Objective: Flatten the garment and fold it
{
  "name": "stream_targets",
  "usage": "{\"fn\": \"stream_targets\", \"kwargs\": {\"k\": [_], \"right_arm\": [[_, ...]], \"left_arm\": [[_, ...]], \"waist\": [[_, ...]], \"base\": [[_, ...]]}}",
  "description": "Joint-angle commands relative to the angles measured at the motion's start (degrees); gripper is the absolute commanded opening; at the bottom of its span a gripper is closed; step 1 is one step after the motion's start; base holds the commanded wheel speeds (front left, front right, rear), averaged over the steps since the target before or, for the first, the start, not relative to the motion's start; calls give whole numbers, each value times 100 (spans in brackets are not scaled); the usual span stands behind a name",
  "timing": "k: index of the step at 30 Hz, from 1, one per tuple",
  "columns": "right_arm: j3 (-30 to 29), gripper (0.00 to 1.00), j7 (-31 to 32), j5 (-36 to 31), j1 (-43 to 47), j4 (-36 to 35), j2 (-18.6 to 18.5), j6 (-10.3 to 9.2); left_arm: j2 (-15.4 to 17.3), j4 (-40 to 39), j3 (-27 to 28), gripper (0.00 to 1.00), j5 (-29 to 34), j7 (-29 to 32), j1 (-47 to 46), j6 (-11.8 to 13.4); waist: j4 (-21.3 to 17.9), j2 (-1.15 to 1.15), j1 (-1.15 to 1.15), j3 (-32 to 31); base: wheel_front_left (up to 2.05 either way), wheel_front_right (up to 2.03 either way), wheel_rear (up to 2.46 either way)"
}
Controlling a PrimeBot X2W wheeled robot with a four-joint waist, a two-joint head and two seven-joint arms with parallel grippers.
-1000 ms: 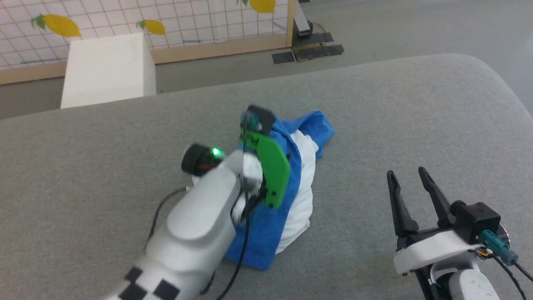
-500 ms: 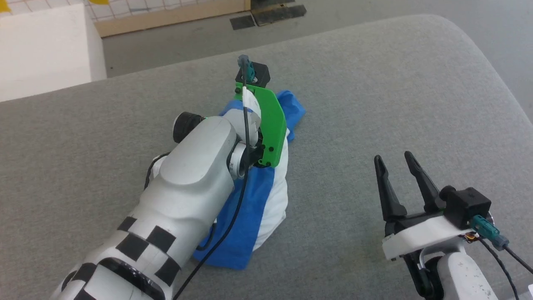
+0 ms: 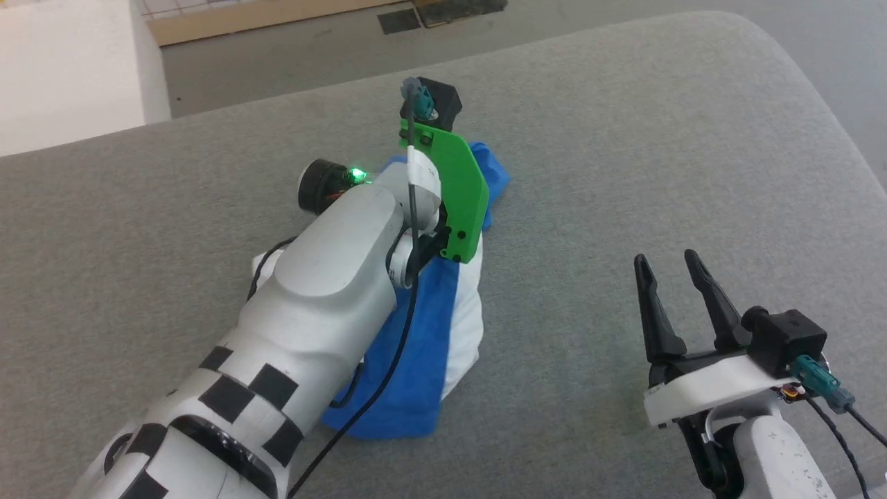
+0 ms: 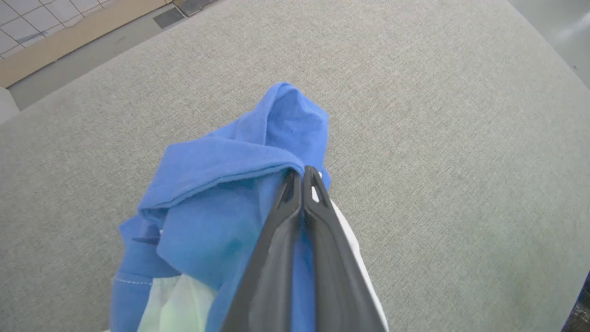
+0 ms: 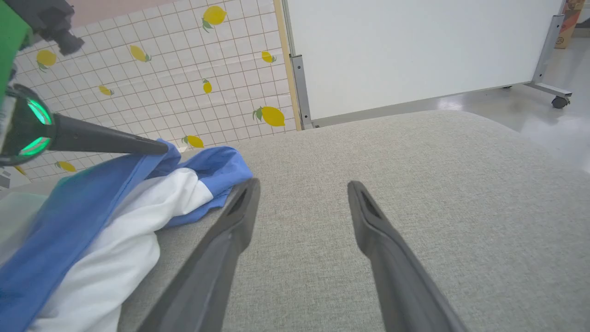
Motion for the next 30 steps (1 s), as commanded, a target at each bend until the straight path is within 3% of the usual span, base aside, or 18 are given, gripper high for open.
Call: {"fn": "stream_targets", "kwargs": {"k": [1, 5, 9, 14, 18, 21, 25, 26, 27, 28, 30], "right_arm": [[-22, 100, -52, -55, -4, 2, 5, -9], [-80, 100, -49, -120, 79, -45, 5, -9], [-160, 100, 10, -190, 208, -135, 5, -9], [-290, 100, 109, -249, 421, -288, 5, -9], [-340, 100, 190, -263, 557, -385, 5, -9], [-343, 100, 262, -295, 613, -469, 5, -9], [-336, 100, 370, -356, 634, -566, 5, -9], [-333, 100, 393, -363, 632, -582, 5, -9], [-327, 100, 427, -381, 629, -600, 5, -9], [-326, 100, 458, -397, 630, -611, 5, -9], [-322, 100, 557, -450, 628, -632, 5, -9]], "left_arm": [[0, -39, 45, 0, -38, -248, -19, -11], [166, -355, 252, 0, -77, -952, 219, -8], [820, -1105, 523, 0, -125, -1386, 839, 176], [2150, -2483, 1248, 0, -343, -1558, 2199, 1012], [2958, -3505, 1909, 0, -676, -1572, 3574, 1802], [3352, -4038, 2276, 0, -892, -1569, 4596, 2301], [3515, -4329, 2471, 0, -1104, -1511, 5535, 2711], [3527, -4336, 2506, 12, -1103, -1544, 5670, 2809], [3518, -4347, 2524, 89, -1086, -1611, 5795, 2878], [3449, -4367, 2569, 100, -1106, -1720, 5852, 2892], [3234, -4413, 2660, 100, -1098, -2122, 5886, 2815]], "waist": [[256, 0, 0, -190], [517, 0, 0, -406], [772, 0, 0, -627], [1092, 0, 0, -800], [1281, 0, 0, -881], [1405, 0, 0, -897], [1551, 0, 0, -889], [1578, 0, 0, -883], [1620, 0, 0, -878], [1657, 0, 0, -872], [1755, 0, 0, -839]], "base": [[0, 0, 0], [0, 0, 0], [0, 0, 0], [0, 0, 0], [0, 0, 0], [0, 0, 0], [0, 0, 0], [0, 0, 0], [0, 0, 0], [0, 0, 0], [0, 0, 0]]}}
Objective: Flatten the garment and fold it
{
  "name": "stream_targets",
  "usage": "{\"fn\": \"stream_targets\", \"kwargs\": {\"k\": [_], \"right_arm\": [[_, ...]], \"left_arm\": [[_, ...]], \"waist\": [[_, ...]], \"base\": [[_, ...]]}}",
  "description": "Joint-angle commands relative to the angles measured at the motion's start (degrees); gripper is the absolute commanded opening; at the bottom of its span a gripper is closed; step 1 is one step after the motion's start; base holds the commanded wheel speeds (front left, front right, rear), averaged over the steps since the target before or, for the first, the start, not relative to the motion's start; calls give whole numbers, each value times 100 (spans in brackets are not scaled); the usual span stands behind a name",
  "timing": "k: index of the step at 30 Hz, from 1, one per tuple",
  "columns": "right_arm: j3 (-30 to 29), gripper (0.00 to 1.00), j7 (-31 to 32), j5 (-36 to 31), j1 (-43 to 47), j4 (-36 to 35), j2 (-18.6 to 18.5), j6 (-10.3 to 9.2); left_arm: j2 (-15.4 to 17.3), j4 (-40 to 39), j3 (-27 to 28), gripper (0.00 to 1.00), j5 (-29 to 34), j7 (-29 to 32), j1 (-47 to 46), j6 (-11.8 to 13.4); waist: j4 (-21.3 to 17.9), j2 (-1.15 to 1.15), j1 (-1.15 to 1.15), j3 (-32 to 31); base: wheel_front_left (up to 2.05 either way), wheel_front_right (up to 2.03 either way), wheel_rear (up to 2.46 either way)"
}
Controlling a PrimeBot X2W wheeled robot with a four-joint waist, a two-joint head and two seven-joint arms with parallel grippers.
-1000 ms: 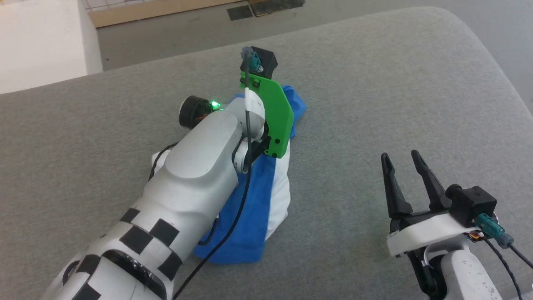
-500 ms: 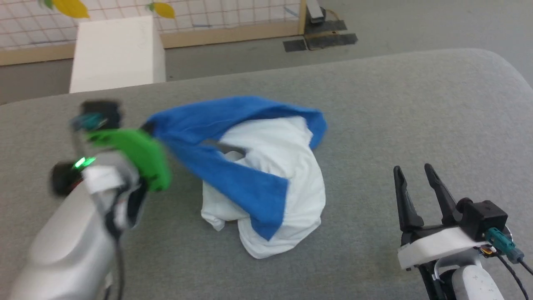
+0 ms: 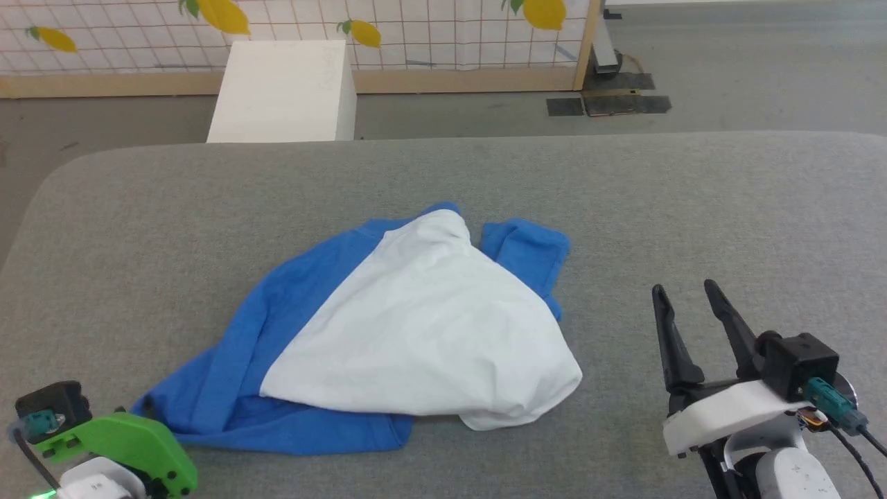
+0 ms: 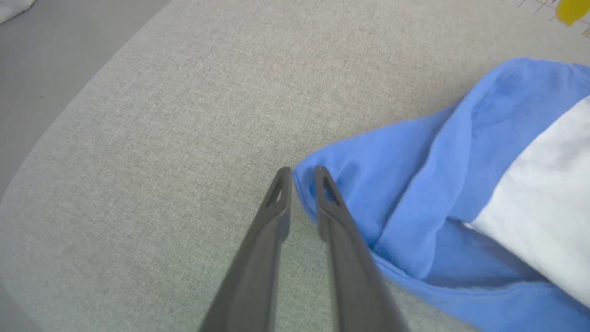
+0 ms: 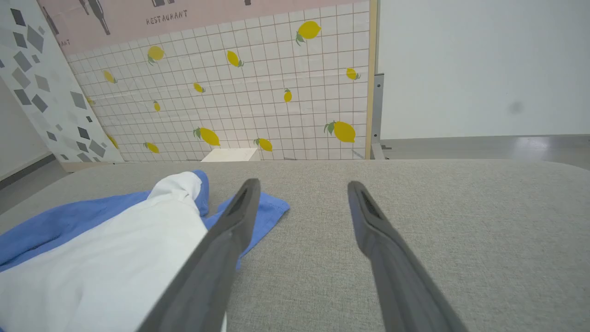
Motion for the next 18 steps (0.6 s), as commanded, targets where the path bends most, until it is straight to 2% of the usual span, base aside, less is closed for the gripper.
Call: {"fn": "stream_targets", "kwargs": {"k": [1, 5, 6, 10, 13, 18], "right_arm": [[15, 100, 87, -70, 11, -24, 1, -9], [94, 100, 379, -230, -301, -62, 1, -9], [222, 100, 738, -361, -667, 80, -9, -9], [277, 100, 1688, -400, -1279, 688, -99, -9], [322, 100, 2518, -361, -1724, 1262, -175, -9], [559, 100, 3926, -146, -2126, 1946, -266, -9]], "left_arm": [[-157, -40, 48, 100, 59, -341, -26, -73], [-695, 16, 116, 100, 471, -1711, -251, -301], [-1109, 98, 129, 100, 855, -2121, -467, -462], [-1751, -136, 386, 100, 1794, -2175, -795, -768], [-2259, -312, 602, 100, 2460, -2177, -867, -1121], [-2876, -315, 893, 100, 3064, -2178, -880, -1664]], "waist": [[172, 0, 0, 50], [450, 0, 0, 220], [668, 0, 0, 377], [1012, 0, 0, 653], [1249, 0, 0, 811], [1519, 0, 0, 972]], "base": [[0, 0, 0], [0, 0, 0], [0, 0, 0], [0, 0, 0], [0, 0, 0], [0, 0, 0]]}}
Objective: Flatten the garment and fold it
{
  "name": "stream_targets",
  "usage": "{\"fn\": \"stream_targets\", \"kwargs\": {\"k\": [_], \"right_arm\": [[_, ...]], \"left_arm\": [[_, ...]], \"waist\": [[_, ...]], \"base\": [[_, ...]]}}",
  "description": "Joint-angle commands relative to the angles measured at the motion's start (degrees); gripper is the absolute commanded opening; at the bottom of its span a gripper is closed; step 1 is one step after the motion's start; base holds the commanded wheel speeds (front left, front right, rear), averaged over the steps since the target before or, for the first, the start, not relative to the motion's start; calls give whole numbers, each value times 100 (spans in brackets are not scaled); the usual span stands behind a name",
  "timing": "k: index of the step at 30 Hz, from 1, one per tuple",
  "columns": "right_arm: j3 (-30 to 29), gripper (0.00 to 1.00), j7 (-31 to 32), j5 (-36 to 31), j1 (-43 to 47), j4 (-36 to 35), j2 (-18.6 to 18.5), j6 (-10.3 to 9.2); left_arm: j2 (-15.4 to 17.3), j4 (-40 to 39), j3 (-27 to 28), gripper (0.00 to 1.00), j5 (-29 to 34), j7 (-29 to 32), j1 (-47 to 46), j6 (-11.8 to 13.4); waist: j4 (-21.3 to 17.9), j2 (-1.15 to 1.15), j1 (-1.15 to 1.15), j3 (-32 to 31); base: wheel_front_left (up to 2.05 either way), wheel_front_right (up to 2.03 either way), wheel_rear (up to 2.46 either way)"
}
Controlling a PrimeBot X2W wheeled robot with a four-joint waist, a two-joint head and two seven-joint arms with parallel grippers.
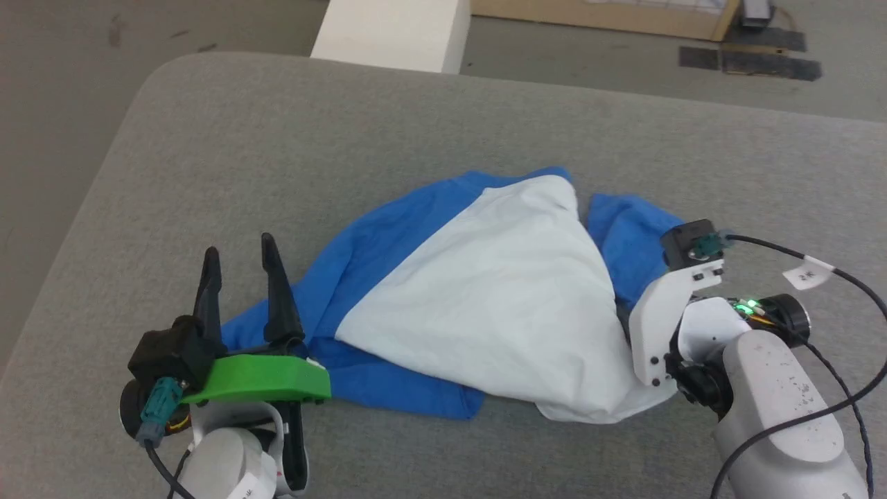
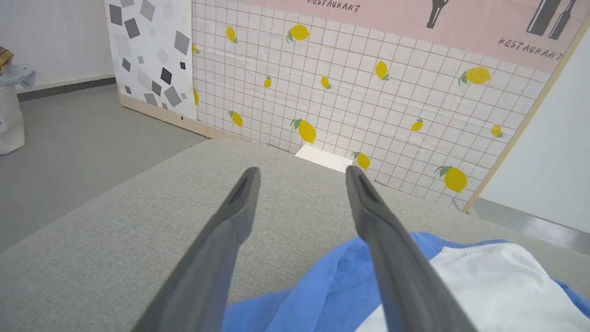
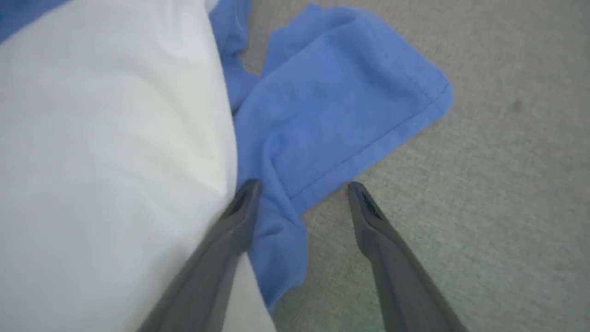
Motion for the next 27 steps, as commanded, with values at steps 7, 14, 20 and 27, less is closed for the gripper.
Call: {"fn": "stream_targets", "kwargs": {"k": [7, 14, 20, 27], "right_arm": [[963, 9, 1513, 863, 89, -111, -356, -9], [817, 0, 526, 883, 228, -951, -933, -9], [-697, 0, -373, 163, 725, -1523, -964, -9], [-2853, 0, -355, -386, 1782, -2296, -295, -9]], "left_arm": [[-329, 228, 361, 100, 318, -25, 43, -467], [-383, 460, 535, 100, 432, -25, 50, -666], [-390, 619, 617, 100, 474, -26, 79, -804], [-393, 790, 612, 100, 512, -26, 147, -926]], "waist": [[299, 0, 0, 250], [-79, 0, 0, 8], [-480, 0, 0, -268], [-899, 0, 0, -466]], "base": [[0, 0, 0], [0, 0, 0], [0, 0, 0], [0, 0, 0]]}}
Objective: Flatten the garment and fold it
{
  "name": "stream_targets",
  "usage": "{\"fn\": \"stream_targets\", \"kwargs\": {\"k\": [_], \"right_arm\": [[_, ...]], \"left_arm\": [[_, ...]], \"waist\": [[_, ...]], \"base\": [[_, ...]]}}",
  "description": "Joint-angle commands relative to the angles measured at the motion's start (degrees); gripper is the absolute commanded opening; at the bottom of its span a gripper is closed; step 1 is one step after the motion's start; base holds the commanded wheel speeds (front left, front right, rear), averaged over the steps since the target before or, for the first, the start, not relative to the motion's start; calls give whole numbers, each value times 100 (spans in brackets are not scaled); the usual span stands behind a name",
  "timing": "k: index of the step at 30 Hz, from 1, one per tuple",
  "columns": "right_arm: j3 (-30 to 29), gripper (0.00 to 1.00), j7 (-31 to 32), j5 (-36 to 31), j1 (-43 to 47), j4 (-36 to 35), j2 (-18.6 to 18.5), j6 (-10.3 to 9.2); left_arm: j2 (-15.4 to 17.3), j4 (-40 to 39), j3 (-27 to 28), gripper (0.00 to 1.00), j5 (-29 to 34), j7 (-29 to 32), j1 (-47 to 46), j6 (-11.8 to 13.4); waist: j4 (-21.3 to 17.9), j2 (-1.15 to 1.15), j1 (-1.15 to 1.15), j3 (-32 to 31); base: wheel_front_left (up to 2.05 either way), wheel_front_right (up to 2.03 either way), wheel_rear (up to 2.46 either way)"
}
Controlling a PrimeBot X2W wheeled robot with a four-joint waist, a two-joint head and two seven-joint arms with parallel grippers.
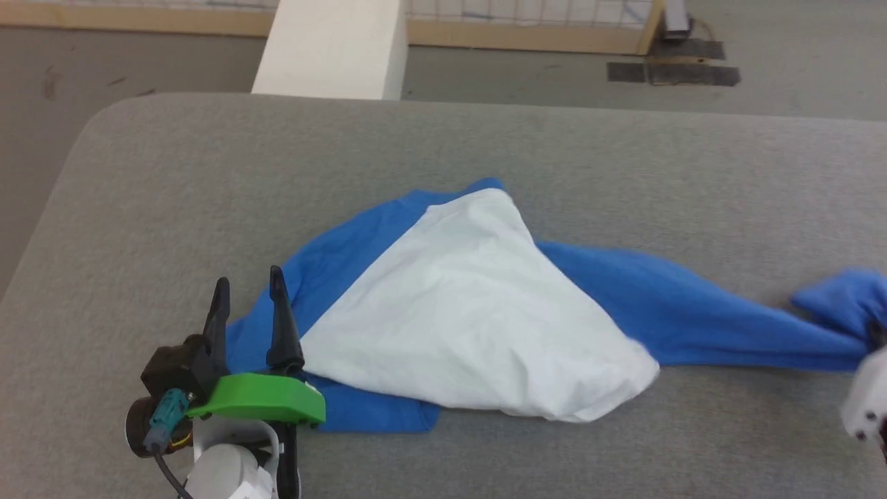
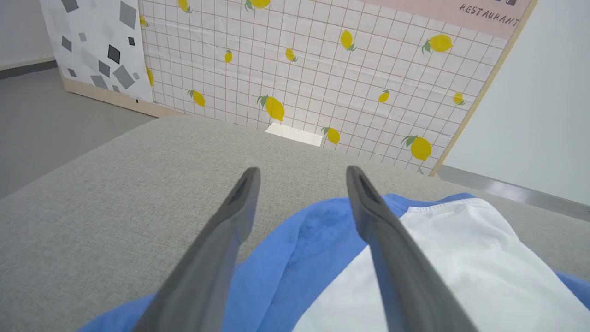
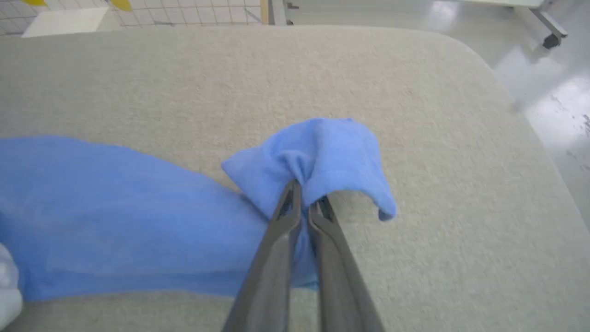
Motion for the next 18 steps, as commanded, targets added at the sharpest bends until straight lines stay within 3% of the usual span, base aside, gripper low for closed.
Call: {"fn": "stream_targets", "kwargs": {"k": [1, 5, 8, 9, 10, 11, 18], "right_arm": [[-264, 0, 26, -93, 173, -115, 127, -6], [-1130, 0, -52, -246, 445, -315, 437, -6], [-1432, 0, -131, -260, 562, -277, 533, -6], [-1456, 11, -189, -267, 592, -251, 550, -6], [-1434, 44, -218, -215, 607, -220, 561, -6], [-1403, 100, -247, -111, 609, -177, 570, -6], [-673, 100, -696, 707, 792, 33, 579, -6]], "left_arm": [[-18, 40, 2, 100, 49, -26, 48, -50], [-18, 129, -39, 100, 55, -26, 64, -84], [-18, 229, -45, 100, 49, -26, 76, -131], [-19, 273, -46, 100, 48, -26, 84, -140], [-19, 307, -49, 100, 45, -26, 91, -144], [-18, 354, -61, 100, 45, -26, 96, -156], [185, 608, -222, 100, 180, 404, -49, -185]], "waist": [[-303, 0, 0, -209], [-471, 0, 0, -244], [-575, 0, 0, -260], [-620, 0, 0, -267], [-658, 0, 0, -264], [-704, 0, 0, -256], [-970, 0, 0, -217]], "base": [[0, 0, 0], [0, 0, 0], [0, 0, 0], [0, 0, 0], [0, 0, 0], [0, 0, 0], [0, 0, 0]]}}
